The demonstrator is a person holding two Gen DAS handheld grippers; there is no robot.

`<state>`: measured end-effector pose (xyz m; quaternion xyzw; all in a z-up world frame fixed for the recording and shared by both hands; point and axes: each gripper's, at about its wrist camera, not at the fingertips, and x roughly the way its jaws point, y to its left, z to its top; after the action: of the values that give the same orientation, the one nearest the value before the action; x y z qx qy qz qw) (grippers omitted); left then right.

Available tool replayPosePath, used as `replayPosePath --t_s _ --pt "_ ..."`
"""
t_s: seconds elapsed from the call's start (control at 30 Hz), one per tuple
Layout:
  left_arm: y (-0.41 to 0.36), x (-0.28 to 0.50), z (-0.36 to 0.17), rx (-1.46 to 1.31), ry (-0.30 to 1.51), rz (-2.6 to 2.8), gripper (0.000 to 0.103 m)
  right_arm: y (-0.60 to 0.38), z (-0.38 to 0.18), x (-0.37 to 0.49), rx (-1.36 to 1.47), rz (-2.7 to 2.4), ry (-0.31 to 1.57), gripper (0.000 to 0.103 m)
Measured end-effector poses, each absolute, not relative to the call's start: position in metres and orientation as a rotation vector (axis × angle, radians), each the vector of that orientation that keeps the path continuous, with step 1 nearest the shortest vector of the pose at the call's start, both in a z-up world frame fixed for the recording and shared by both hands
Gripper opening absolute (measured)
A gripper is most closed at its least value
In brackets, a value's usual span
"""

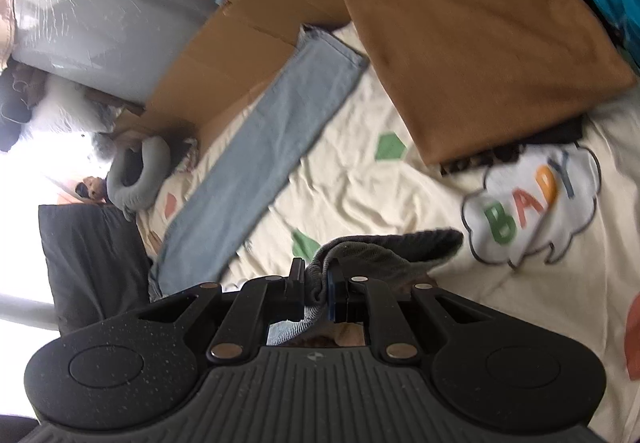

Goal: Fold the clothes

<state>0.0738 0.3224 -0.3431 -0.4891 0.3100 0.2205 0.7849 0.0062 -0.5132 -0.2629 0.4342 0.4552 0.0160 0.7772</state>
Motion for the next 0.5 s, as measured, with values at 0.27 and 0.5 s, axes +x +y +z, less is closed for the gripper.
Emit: replayPosePath --t_s 0.27,0.5 --pt "0.311 0.119 -0.316 -1.034 0.643 0.440 0.005 -0.523 -0.249 0.051 0.920 0.025 0.919 0.009" --pt "0.307 0.161 -0.311 -1.031 0.663 0.430 0.005 -0.535 -0.267 0.110 0.905 0.009 0.958 0.009"
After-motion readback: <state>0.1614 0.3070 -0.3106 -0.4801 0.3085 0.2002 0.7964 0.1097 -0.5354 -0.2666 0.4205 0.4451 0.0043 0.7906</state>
